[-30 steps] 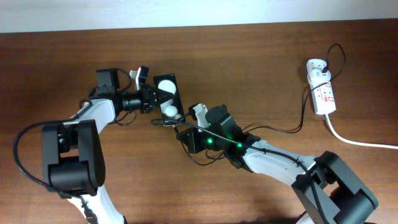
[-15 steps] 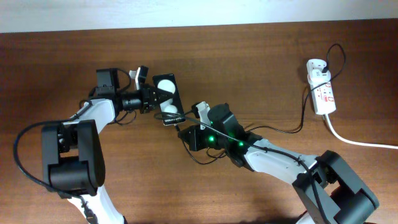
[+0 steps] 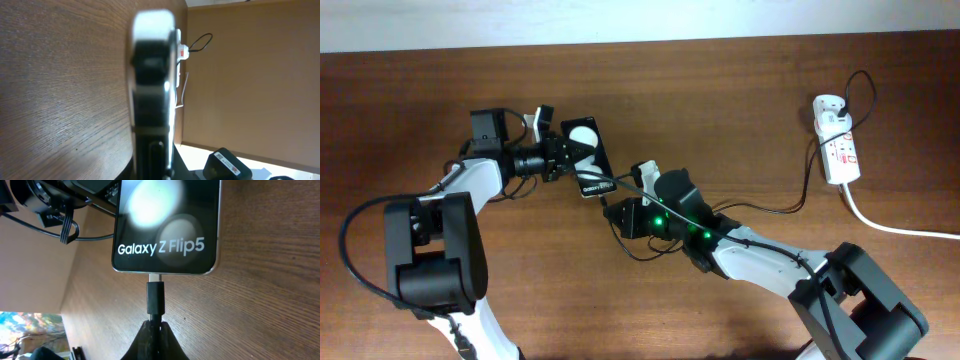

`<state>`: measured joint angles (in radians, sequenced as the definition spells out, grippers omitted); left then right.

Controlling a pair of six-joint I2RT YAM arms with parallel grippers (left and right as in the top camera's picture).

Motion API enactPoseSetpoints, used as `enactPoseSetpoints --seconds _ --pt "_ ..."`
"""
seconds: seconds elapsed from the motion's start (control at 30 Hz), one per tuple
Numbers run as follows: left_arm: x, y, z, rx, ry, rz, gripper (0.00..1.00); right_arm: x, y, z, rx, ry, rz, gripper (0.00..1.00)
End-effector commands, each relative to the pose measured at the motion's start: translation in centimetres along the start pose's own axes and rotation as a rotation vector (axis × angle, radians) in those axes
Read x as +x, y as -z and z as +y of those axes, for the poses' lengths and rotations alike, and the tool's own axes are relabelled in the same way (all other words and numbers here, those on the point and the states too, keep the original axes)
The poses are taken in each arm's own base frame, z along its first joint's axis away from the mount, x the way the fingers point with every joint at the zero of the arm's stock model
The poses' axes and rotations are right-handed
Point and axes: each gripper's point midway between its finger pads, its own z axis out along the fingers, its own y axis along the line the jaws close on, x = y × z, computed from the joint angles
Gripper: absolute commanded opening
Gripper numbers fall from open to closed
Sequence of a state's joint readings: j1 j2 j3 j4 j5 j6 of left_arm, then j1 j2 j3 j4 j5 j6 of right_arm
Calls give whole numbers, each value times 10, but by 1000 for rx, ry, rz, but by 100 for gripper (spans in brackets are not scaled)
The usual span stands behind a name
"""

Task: Plug charger to phone and switch on socket
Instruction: 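Push the USB-C plug fully into the phone's bottom port with the right gripper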

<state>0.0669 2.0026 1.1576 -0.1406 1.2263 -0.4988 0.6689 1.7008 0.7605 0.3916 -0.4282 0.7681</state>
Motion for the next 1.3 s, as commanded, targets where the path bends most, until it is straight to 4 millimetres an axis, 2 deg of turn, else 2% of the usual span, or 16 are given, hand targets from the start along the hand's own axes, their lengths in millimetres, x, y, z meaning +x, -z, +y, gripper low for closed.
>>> enactPoseSetpoints --seconds 0.0,0.17,0.33,0.5,0.6,0.73,1.13,1.2,1.23,1.27 --pt "13 -1 -26 94 -2 61 0 -37 5 -6 80 19 -170 4" --pt "13 -1 -26 95 -2 61 0 -50 7 7 33 44 -225 4" --pt "13 -1 -26 94 -2 61 0 -46 6 3 49 36 -209 4" --pt "13 -1 -25 91 -3 59 0 -59 9 -1 81 39 -277 4" --pt "12 -1 -24 85 -3 56 0 -70 12 11 37 60 -328 4" --pt "12 -1 -25 85 -3 56 0 -66 11 6 54 52 -309 4" --pt "15 -5 -26 87 -6 69 0 -80 16 7 67 58 -380 4" --pt "15 -5 -26 87 -6 69 0 -76 15 2 84 52 -362 23" --pt "15 -5 -26 86 -6 68 0 -65 12 -9 125 35 -315 31" --pt "15 -5 -26 87 -6 69 0 -52 10 -23 179 15 -260 44"
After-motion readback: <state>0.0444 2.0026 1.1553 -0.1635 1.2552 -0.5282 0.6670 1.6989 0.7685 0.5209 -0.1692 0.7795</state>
